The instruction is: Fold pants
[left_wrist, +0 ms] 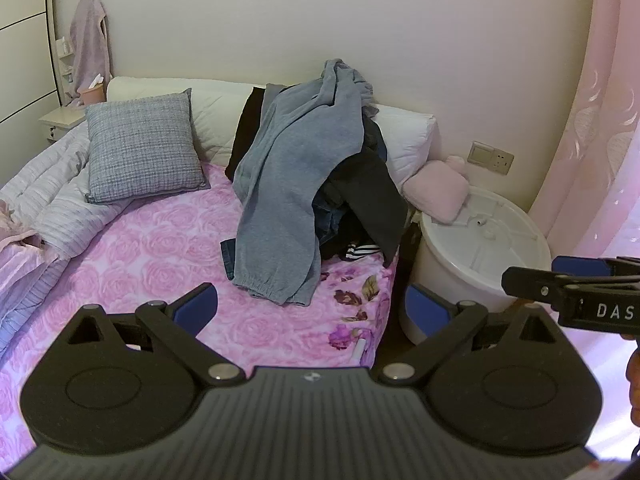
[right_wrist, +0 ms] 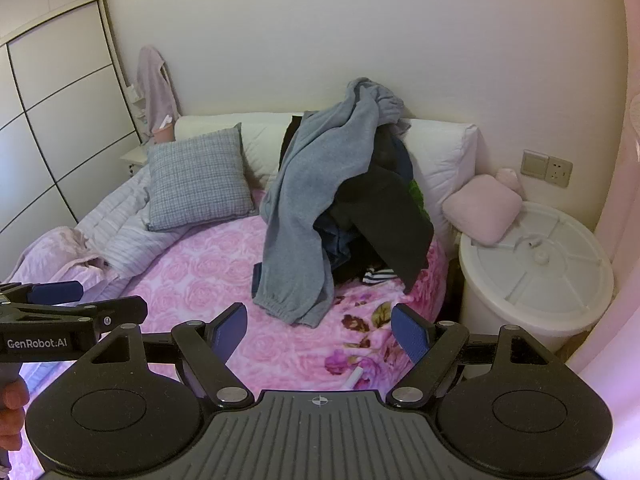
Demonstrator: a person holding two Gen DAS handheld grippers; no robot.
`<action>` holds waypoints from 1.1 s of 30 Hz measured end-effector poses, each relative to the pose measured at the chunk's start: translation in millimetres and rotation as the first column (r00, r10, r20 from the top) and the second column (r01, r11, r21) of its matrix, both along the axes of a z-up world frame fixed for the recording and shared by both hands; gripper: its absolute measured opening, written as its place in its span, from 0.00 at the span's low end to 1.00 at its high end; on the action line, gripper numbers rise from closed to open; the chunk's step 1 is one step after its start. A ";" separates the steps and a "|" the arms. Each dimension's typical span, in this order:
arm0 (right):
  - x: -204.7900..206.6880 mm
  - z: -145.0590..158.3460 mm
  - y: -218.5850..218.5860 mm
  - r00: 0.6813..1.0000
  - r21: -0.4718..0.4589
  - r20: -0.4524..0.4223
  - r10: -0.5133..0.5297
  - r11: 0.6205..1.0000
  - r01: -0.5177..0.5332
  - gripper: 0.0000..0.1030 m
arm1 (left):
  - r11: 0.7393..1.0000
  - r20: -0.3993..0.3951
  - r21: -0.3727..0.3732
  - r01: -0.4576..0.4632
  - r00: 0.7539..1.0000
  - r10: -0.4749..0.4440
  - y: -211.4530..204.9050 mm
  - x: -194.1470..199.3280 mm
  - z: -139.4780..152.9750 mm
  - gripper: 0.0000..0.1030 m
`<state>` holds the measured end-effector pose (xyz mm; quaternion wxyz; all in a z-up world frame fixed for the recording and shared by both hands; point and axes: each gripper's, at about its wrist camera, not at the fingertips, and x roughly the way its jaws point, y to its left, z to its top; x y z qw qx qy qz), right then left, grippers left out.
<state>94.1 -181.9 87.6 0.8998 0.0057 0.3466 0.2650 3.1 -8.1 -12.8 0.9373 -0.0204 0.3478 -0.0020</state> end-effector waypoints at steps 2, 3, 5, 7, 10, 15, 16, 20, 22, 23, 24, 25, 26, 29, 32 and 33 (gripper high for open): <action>2.8 -1.6 -0.3 1.000 -0.001 -0.002 0.002 1.000 -0.002 0.74 | 1.000 -0.001 -0.001 0.000 1.000 0.000 -0.2 1.0 0.1 0.96; 3.4 -2.8 -0.8 1.000 0.000 -0.002 0.003 1.000 -0.003 0.74 | 1.000 -0.004 -0.002 -0.001 1.000 0.001 -0.6 3.1 0.0 0.96; 5.0 -3.0 -0.3 1.000 -0.001 -0.004 0.004 1.000 -0.004 0.74 | 1.000 -0.004 -0.003 -0.002 1.000 0.002 -0.6 3.2 -1.0 0.96; 7.5 -3.3 -0.6 1.000 -0.001 -0.006 0.007 1.000 -0.007 0.74 | 1.000 -0.006 -0.005 -0.006 1.000 0.006 -0.1 5.9 -2.1 0.96; 11.6 -1.9 -2.0 1.000 -0.001 -0.008 0.013 1.000 -0.013 0.74 | 1.000 -0.008 -0.007 -0.012 1.000 0.012 0.0 6.4 -4.2 0.96; 18.2 -2.6 -4.1 1.000 0.001 -0.015 0.023 1.000 -0.023 0.74 | 1.000 -0.015 -0.006 -0.023 1.000 0.023 -2.6 10.0 -6.2 0.96; 19.0 -2.8 -4.3 1.000 0.000 -0.016 0.025 1.000 -0.025 0.74 | 1.000 -0.016 -0.006 -0.026 1.000 0.026 -3.1 10.5 -6.6 0.96; 22.5 -3.3 -7.6 0.999 -0.002 -0.019 0.033 0.999 -0.033 0.74 | 0.999 -0.019 -0.007 -0.035 0.999 0.035 -6.3 13.7 -6.4 0.96; 24.4 -3.4 -10.1 0.999 -0.001 -0.020 0.033 0.999 -0.033 0.74 | 0.999 -0.020 -0.007 -0.036 0.999 0.036 -9.2 15.2 -6.1 0.96; 24.8 -3.4 -10.8 0.999 -0.002 -0.021 0.033 0.999 -0.033 0.74 | 0.999 -0.021 -0.008 -0.038 0.999 0.038 -10.2 15.4 -6.6 0.96; 25.2 -3.4 -11.6 0.999 -0.002 -0.022 0.035 0.999 -0.035 0.74 | 0.999 -0.022 -0.009 -0.039 0.999 0.039 -11.2 16.1 -6.9 0.96; 25.3 -3.7 -12.5 0.999 -0.003 -0.023 0.034 0.999 -0.034 0.74 | 0.999 -0.024 -0.009 -0.040 0.999 0.040 -12.5 17.1 -7.2 0.96; 26.5 -4.2 -14.8 0.999 -0.004 -0.025 0.034 0.999 -0.034 0.74 | 0.999 -0.025 -0.010 -0.041 0.999 0.041 -14.2 17.7 -7.6 0.96; 30.2 -6.2 -19.1 0.999 -0.007 -0.030 0.035 0.999 -0.035 0.74 | 0.999 -0.030 -0.011 -0.044 0.999 0.043 -19.6 20.9 -8.9 0.96; 32.8 -6.9 -24.2 0.999 -0.007 -0.034 0.038 0.999 -0.038 0.74 | 0.999 -0.034 -0.012 -0.047 0.998 0.047 -23.7 22.5 -10.7 0.96; 33.7 -7.3 -25.3 0.999 -0.008 -0.036 0.037 0.999 -0.037 0.74 | 0.999 -0.037 -0.013 -0.047 0.998 0.047 -25.0 24.0 -10.5 0.96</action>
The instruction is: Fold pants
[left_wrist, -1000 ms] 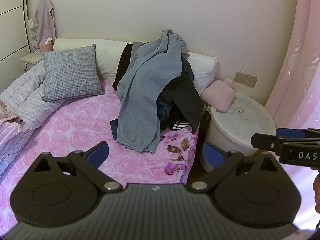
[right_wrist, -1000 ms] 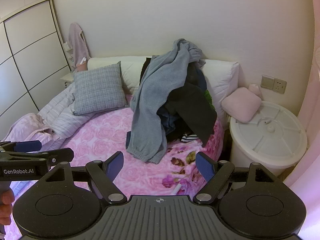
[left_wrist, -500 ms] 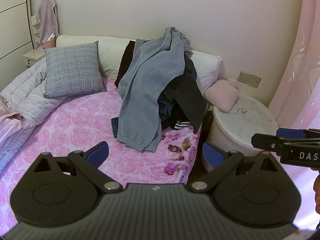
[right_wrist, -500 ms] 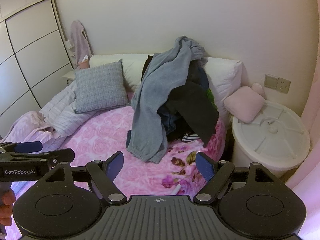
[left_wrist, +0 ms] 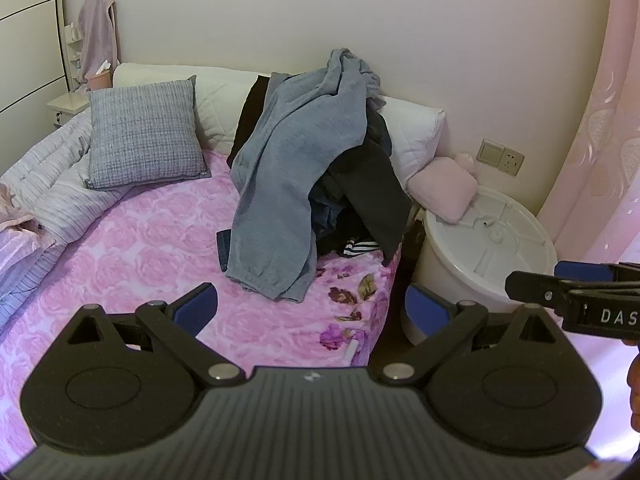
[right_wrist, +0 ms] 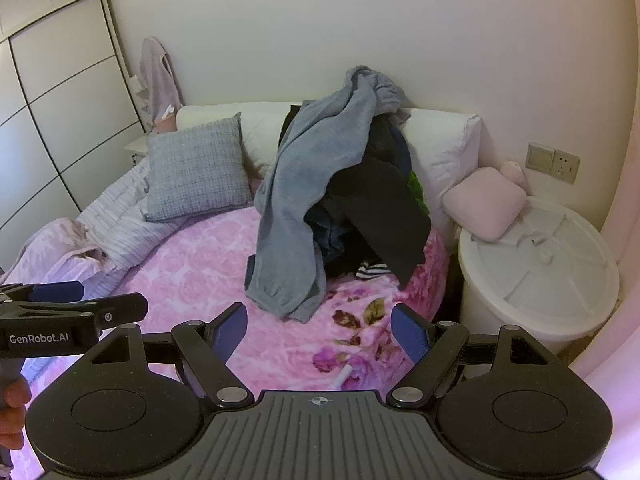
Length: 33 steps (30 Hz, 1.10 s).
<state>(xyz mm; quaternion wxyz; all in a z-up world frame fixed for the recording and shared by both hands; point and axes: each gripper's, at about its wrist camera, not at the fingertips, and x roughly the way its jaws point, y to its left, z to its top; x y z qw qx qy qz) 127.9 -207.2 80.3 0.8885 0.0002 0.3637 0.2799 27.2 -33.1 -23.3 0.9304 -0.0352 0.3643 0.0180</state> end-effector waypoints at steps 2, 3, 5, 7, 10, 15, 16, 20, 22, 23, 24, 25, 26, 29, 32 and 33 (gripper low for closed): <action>4.9 0.0 -1.4 1.000 -0.001 -0.005 -0.002 1.000 0.002 0.74 | 1.000 -0.002 0.000 -0.002 1.000 0.002 -2.2 1.6 -0.3 0.96; 5.6 -0.1 -2.3 1.000 -0.001 -0.006 -0.001 1.000 0.001 0.74 | 1.000 -0.002 0.000 -0.004 1.000 0.004 -2.7 2.1 -0.3 0.96; 8.4 0.2 -4.0 1.000 -0.002 -0.007 0.003 1.000 -0.003 0.74 | 1.000 -0.003 0.000 -0.007 1.000 0.007 -4.3 4.6 0.3 0.96; 10.4 0.2 -5.1 1.000 -0.002 -0.007 0.004 1.000 -0.004 0.74 | 1.000 -0.004 0.001 -0.010 1.000 0.010 -5.8 7.0 -0.1 0.96; 13.2 -0.9 -5.3 1.000 -0.002 -0.013 0.003 1.000 -0.003 0.74 | 1.000 -0.009 0.002 -0.014 1.000 0.014 -6.2 11.1 -1.8 0.96; 22.0 -2.2 -4.2 1.000 -0.012 -0.022 0.009 1.000 -0.009 0.74 | 1.000 -0.021 -0.003 -0.023 1.000 0.023 -5.9 21.0 -4.4 0.96; 23.7 -2.7 -4.0 1.000 -0.013 -0.023 0.008 1.000 -0.009 0.74 | 1.000 -0.023 -0.003 -0.024 0.999 0.024 -5.4 23.5 -4.9 0.96; 36.0 -4.6 -1.1 0.999 -0.019 -0.034 0.005 1.000 -0.005 0.74 | 1.000 -0.033 -0.003 -0.025 0.999 0.025 -2.7 35.2 -7.2 0.96; 41.6 -5.9 0.7 0.999 -0.024 -0.035 0.004 1.000 -0.005 0.74 | 1.000 -0.037 -0.002 -0.027 0.999 0.026 -1.1 41.0 -9.2 0.96; 45.4 -6.6 2.1 0.999 -0.024 -0.037 0.004 1.000 -0.005 0.74 | 1.000 -0.040 -0.001 -0.027 0.999 0.027 -0.1 44.7 -10.4 0.96; 48.5 -7.4 3.4 0.999 -0.024 -0.038 0.002 1.000 -0.003 0.74 | 1.000 -0.042 0.000 -0.027 0.999 0.027 1.1 49.0 -11.7 0.96; 52.2 -8.0 4.9 0.999 -0.024 -0.040 0.002 1.000 -0.003 0.74 | 1.000 -0.044 0.000 -0.026 0.999 0.026 2.2 53.1 -13.1 0.96; 56.4 -8.9 6.6 0.999 -0.025 -0.042 0.002 1.000 -0.003 0.74 | 1.000 -0.045 0.000 -0.027 0.999 0.027 3.7 57.8 -14.2 0.96; 70.5 -12.5 13.7 0.999 -0.033 -0.048 0.001 0.999 -0.002 0.74 | 1.000 -0.052 -0.006 -0.031 0.998 0.030 10.9 75.2 -18.8 0.96; 90.8 -16.9 23.2 0.998 -0.041 -0.059 0.003 0.999 -0.005 0.74 | 0.999 -0.061 -0.020 -0.032 0.998 0.030 20.9 97.6 -24.4 0.96; 98.3 -18.3 26.9 0.998 -0.044 -0.063 0.002 0.999 -0.005 0.74 | 0.999 -0.068 -0.028 -0.033 0.997 0.031 25.2 106.2 -26.5 0.96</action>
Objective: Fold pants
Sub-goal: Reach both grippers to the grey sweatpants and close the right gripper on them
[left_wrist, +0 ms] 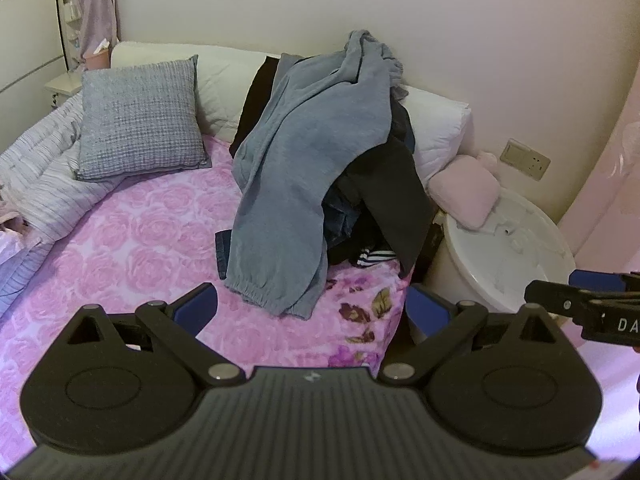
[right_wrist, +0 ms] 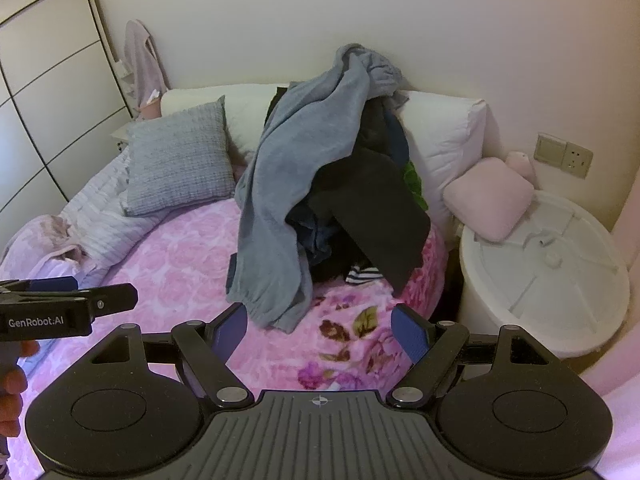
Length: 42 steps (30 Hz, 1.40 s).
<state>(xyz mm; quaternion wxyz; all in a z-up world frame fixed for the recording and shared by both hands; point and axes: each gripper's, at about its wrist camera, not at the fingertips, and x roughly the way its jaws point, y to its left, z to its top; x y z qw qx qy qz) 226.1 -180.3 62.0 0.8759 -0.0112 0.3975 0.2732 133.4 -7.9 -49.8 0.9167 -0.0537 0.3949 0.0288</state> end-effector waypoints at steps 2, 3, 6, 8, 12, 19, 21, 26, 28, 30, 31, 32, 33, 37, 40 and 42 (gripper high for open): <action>14.8 -3.3 6.9 1.000 -0.001 -0.008 0.000 1.000 0.000 0.74 | 1.000 -0.007 -0.015 -0.004 1.000 0.004 8.5 16.8 -3.9 0.96; 23.9 -4.8 11.6 1.000 -0.003 -0.015 -0.001 1.000 0.001 0.74 | 1.000 -0.011 -0.021 -0.004 1.000 0.004 13.0 25.5 -5.8 0.96; 47.7 -7.6 23.8 1.000 -0.013 -0.029 -0.003 1.000 0.003 0.74 | 1.000 -0.027 -0.028 -0.007 1.000 0.007 25.7 51.2 -11.6 0.96; 61.0 -7.4 29.4 0.999 -0.010 -0.032 -0.009 1.000 0.008 0.74 | 1.000 -0.029 -0.031 0.004 1.000 -0.005 32.9 66.8 -15.3 0.96; 85.1 -6.9 35.2 0.998 0.008 -0.032 -0.046 0.999 0.047 0.74 | 1.000 0.000 -0.012 0.023 1.000 -0.023 46.5 95.5 -22.8 0.96; 117.8 -14.4 37.9 0.992 0.017 -0.064 -0.107 0.994 0.108 0.74 | 1.000 0.021 -0.023 0.019 1.000 -0.019 64.9 137.0 -41.4 0.95; 125.9 -15.9 38.5 0.991 0.020 -0.061 -0.117 0.993 0.118 0.74 | 0.999 0.030 -0.032 0.025 0.999 -0.024 68.4 145.5 -47.5 0.93; 152.1 -18.9 39.8 0.991 0.030 -0.048 -0.122 0.992 0.124 0.74 | 0.999 0.036 -0.033 0.020 0.999 -0.018 70.0 170.6 -61.8 0.89; 165.5 -21.9 41.2 0.991 0.030 -0.046 -0.122 0.992 0.124 0.74 | 0.999 0.036 -0.037 0.020 0.999 -0.019 69.9 183.1 -66.4 0.89; 181.6 -27.0 44.0 0.992 0.028 -0.051 -0.119 0.992 0.120 0.74 | 0.999 0.038 -0.038 0.026 0.999 -0.024 69.8 197.9 -70.2 0.89; 191.5 -29.9 45.8 0.992 0.027 -0.056 -0.113 0.993 0.115 0.74 | 0.999 0.038 -0.034 0.024 0.999 -0.022 69.2 206.9 -72.3 0.88; 201.4 -33.0 48.1 0.992 0.027 -0.061 -0.106 0.994 0.108 0.74 | 0.999 0.038 -0.030 0.024 0.999 -0.023 68.6 216.6 -74.5 0.88; 211.0 -35.9 50.4 0.993 0.026 -0.064 -0.100 0.994 0.102 0.74 | 0.999 0.040 -0.031 0.025 0.999 -0.024 68.3 226.0 -77.0 0.88; 258.4 -46.1 60.0 0.993 0.026 -0.085 -0.081 0.996 0.083 0.74 | 0.999 0.034 -0.047 0.019 0.999 -0.018 66.8 265.9 -87.1 0.85; 297.6 -52.5 67.2 0.994 0.030 -0.087 -0.061 0.998 0.063 0.74 | 0.999 0.036 -0.031 0.027 0.999 -0.025 65.0 296.0 -95.3 0.85; 322.4 -57.0 71.6 0.994 0.031 -0.093 -0.053 0.998 0.057 0.74 | 0.999 0.036 -0.026 0.028 0.999 -0.027 64.8 316.2 -100.8 0.85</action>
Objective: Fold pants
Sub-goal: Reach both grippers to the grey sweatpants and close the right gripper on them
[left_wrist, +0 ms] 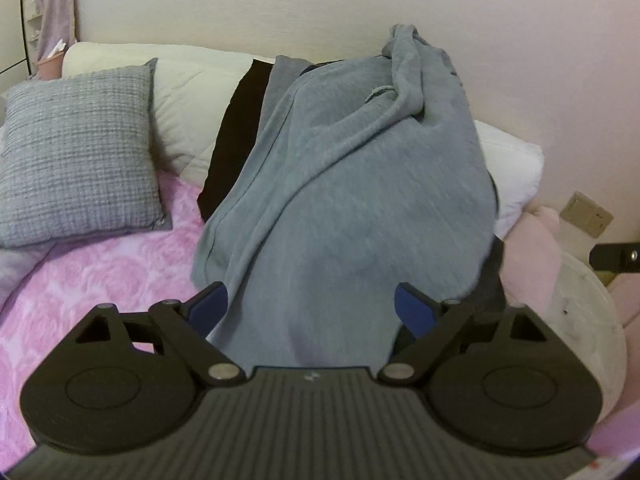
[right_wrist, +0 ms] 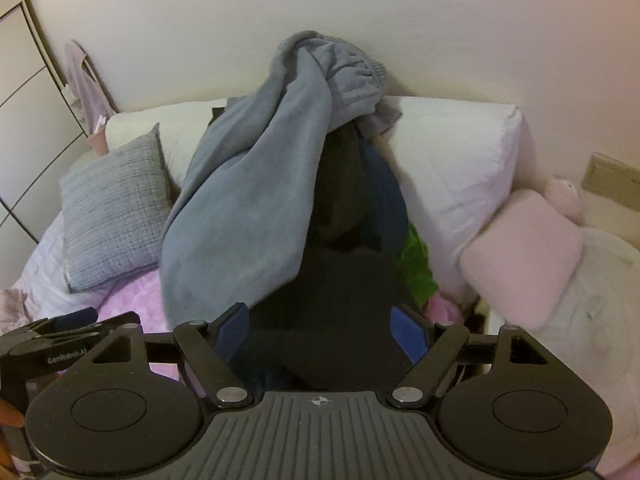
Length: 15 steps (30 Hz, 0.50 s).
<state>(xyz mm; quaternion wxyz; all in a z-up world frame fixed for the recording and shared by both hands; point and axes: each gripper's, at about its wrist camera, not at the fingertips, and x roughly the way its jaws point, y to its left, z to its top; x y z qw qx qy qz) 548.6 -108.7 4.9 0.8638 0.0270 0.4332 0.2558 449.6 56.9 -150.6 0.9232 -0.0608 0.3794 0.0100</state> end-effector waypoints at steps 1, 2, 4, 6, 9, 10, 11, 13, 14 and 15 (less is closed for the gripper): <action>9.9 -2.0 0.9 1.000 0.004 -0.001 0.003 1.000 -0.003 0.74 | 1.000 0.003 -0.001 0.002 1.000 -0.002 0.0 10.6 -2.9 0.85; 23.9 -4.2 2.9 1.000 0.009 -0.003 0.006 1.000 -0.006 0.74 | 1.000 0.006 -0.001 0.004 1.000 -0.004 0.0 21.2 -5.6 0.85; 44.8 -7.5 6.5 1.000 0.015 -0.002 0.009 1.000 -0.009 0.74 | 1.000 0.017 -0.004 0.011 1.000 -0.011 1.4 38.9 -10.2 0.85; 68.1 -11.0 11.3 1.000 0.027 -0.001 0.012 1.000 -0.012 0.74 | 1.000 0.028 -0.008 0.010 1.000 -0.010 3.7 57.0 -15.2 0.85; 99.3 -15.7 19.6 1.000 0.049 -0.001 0.010 0.999 -0.010 0.74 | 1.000 0.038 -0.027 0.002 0.999 -0.001 12.0 78.8 -20.1 0.85; 107.9 -17.0 22.0 1.000 0.061 -0.002 0.010 0.998 -0.010 0.74 | 0.999 0.051 -0.043 -0.007 0.999 0.009 17.1 84.2 -19.4 0.85; 116.9 -18.6 24.8 1.000 0.072 -0.002 0.009 0.997 -0.009 0.74 | 0.998 0.059 -0.059 -0.015 0.998 0.018 22.5 89.4 -18.6 0.85; 131.0 -21.6 31.7 1.000 0.097 -0.002 0.008 0.995 -0.008 0.74 | 0.996 0.074 -0.091 -0.021 0.997 0.028 34.4 97.4 -18.0 0.86; 139.3 -23.9 35.5 1.000 0.110 -0.001 0.006 0.994 -0.006 0.74 | 0.995 0.077 -0.099 -0.024 0.997 0.031 40.1 101.0 -18.3 0.86; 145.7 -25.9 39.0 1.000 0.114 -0.001 0.005 0.993 -0.004 0.74 | 0.994 0.075 -0.101 -0.032 0.996 0.039 45.3 104.7 -19.5 0.87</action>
